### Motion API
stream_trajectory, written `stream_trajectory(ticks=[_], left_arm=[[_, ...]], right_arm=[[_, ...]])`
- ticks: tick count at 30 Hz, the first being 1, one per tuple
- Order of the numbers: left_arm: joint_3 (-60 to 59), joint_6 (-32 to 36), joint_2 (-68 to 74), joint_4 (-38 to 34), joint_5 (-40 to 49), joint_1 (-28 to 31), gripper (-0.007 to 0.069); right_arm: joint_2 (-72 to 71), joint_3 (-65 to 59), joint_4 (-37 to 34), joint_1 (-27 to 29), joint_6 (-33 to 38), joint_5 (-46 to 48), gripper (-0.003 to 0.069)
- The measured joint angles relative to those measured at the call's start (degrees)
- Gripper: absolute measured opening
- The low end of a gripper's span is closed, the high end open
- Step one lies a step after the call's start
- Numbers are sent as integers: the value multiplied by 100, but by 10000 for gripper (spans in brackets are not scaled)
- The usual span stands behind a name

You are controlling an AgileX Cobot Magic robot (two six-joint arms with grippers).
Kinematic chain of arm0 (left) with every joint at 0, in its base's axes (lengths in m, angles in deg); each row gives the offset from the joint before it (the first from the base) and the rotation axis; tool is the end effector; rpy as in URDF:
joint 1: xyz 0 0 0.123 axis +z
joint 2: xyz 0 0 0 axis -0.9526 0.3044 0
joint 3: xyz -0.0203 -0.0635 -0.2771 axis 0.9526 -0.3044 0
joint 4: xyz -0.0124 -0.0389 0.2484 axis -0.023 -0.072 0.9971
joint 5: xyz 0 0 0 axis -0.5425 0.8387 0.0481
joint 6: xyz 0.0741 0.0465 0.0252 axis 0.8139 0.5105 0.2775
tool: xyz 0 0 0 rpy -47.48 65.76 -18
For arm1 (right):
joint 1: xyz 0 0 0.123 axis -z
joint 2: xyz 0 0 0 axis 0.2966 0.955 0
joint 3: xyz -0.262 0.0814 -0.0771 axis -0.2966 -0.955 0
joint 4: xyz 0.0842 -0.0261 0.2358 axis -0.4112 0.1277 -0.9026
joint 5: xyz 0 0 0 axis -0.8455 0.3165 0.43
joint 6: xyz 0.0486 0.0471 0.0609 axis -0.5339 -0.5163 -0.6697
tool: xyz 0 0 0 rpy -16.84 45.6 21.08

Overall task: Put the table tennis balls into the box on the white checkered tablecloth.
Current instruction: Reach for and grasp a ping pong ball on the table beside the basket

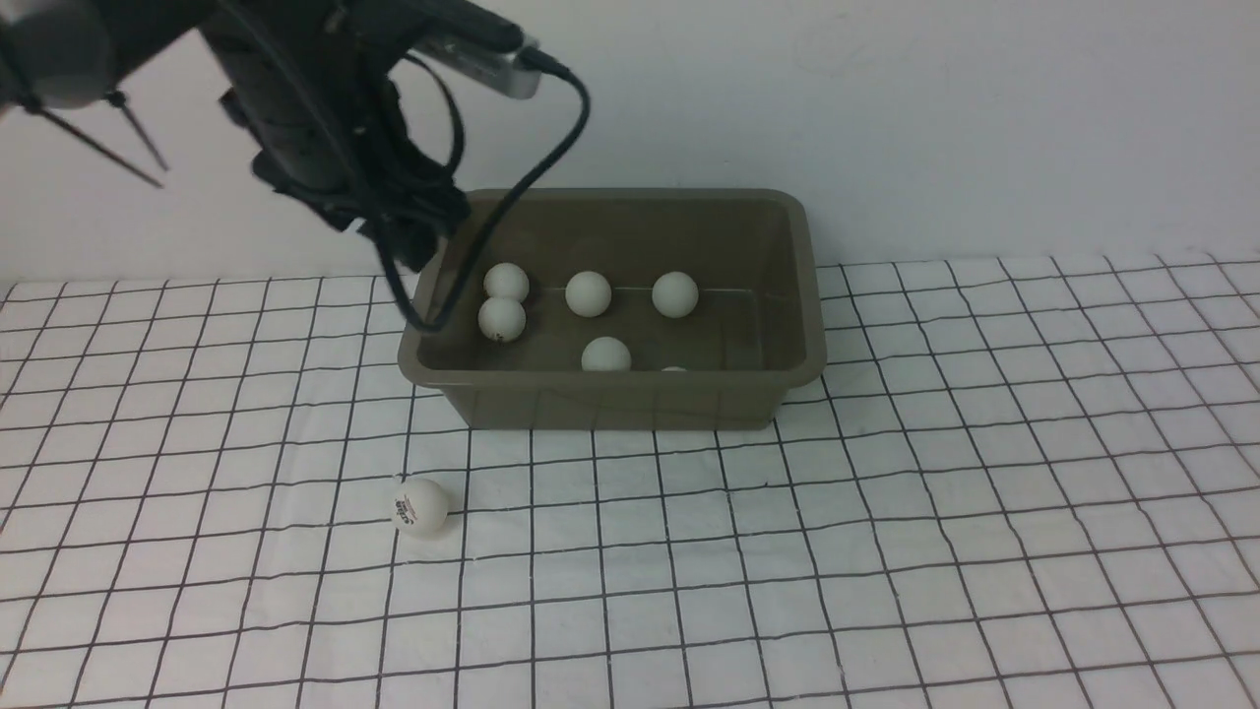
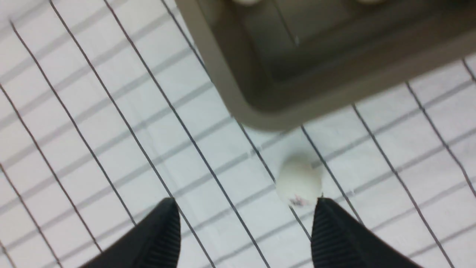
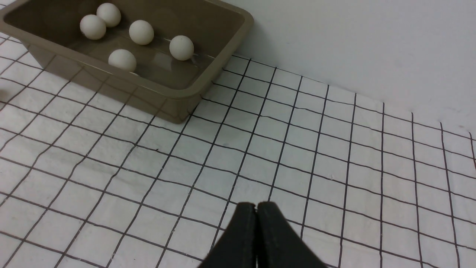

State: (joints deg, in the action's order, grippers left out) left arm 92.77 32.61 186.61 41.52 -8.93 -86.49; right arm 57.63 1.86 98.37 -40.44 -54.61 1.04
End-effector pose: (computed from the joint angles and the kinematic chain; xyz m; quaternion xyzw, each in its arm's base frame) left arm 0.3721 -0.0911 0.3304 0.2206 0.9560 0.0129 0.1929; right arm 0.1045 0.0319 0.3247 -0.1832 0.8559 0.0187 0.4833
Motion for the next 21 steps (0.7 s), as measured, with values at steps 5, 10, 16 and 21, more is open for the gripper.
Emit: stream_trajectory(ticks=[5,10,16,21], left_arm=[[-1039,29,-456,-286,-408,138,415],[-2124,103,-690,-534,-1228,145,415],[-2912,350,-439,-906,-2231,145,415],[-2947,580,12,-1080,-2421,145,415]], right_arm=[[0,0,0,0,0,0,-17],[0,0,0,0,0,0,-17],[0,0,0,0,0,0,-17],[0,0,0,0,0,0,-17]])
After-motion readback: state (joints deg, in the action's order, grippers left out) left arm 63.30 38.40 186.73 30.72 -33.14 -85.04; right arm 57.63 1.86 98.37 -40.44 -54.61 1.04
